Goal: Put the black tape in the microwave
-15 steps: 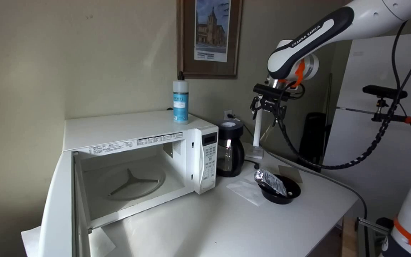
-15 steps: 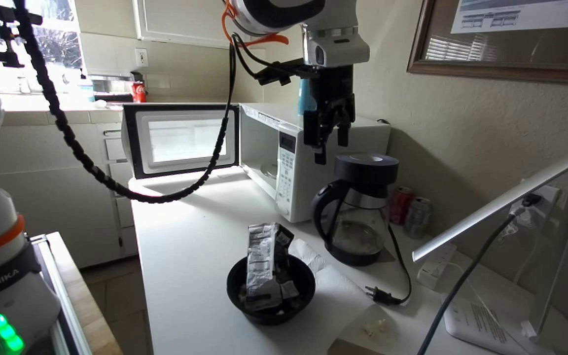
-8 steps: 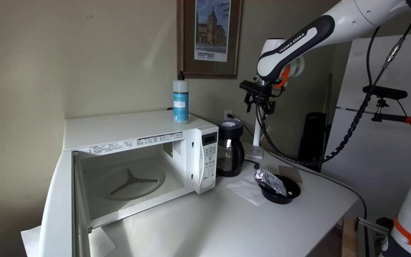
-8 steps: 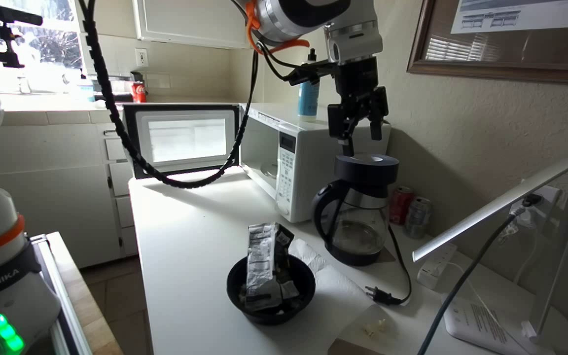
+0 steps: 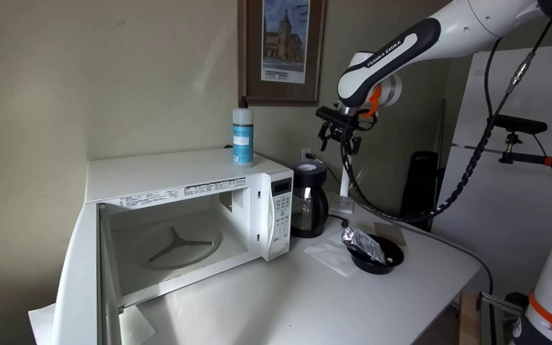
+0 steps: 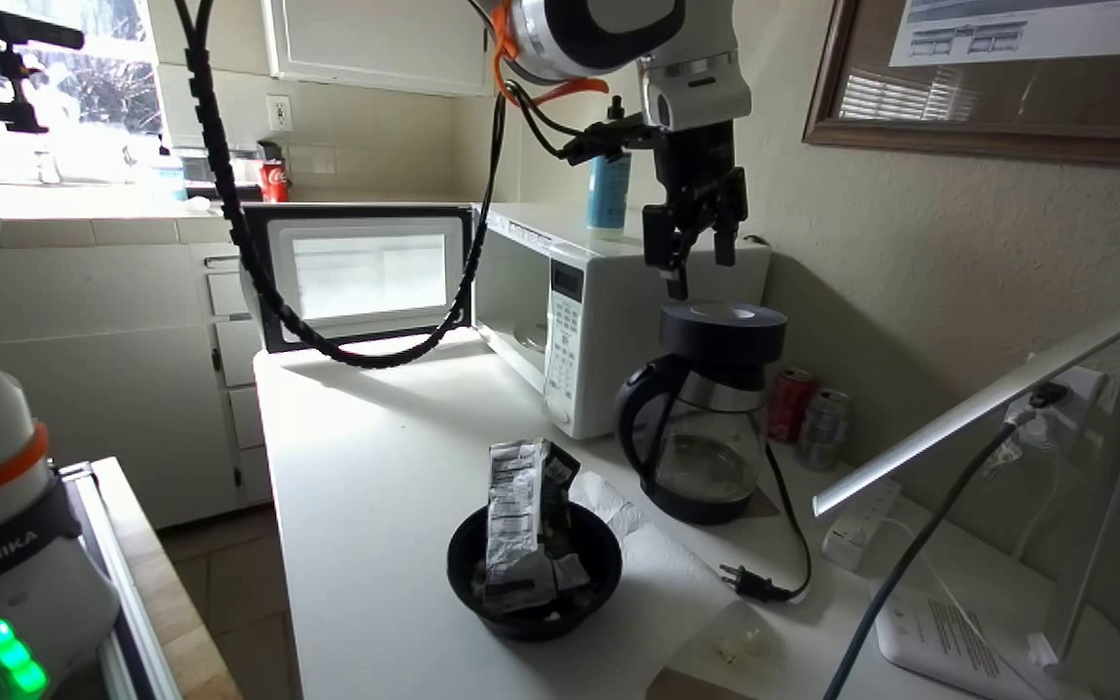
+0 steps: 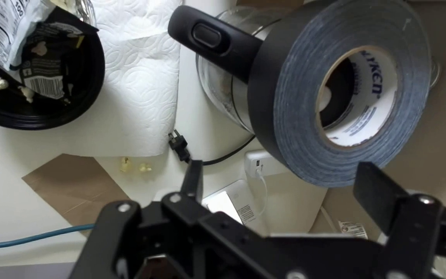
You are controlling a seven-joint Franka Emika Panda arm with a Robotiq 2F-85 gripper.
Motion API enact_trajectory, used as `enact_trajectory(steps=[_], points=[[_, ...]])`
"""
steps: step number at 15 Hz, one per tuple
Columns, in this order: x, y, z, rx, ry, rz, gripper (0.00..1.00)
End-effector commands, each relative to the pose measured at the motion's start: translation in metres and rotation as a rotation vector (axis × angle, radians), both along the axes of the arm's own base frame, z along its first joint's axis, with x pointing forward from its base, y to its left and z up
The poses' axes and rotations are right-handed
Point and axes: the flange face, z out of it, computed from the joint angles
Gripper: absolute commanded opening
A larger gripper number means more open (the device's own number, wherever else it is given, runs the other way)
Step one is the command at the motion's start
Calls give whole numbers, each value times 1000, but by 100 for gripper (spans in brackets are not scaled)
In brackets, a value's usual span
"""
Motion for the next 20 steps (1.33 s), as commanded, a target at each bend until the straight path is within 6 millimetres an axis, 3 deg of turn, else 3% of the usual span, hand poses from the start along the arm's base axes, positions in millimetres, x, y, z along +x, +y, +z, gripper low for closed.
enact_trajectory(steps=[1, 12, 17, 20], points=[[12, 3, -11, 13, 32, 50, 100], [53, 6, -50, -19, 88, 137, 99], [61, 3, -65, -22, 114, 150, 83], [63, 0, -69, -27, 122, 149, 56]])
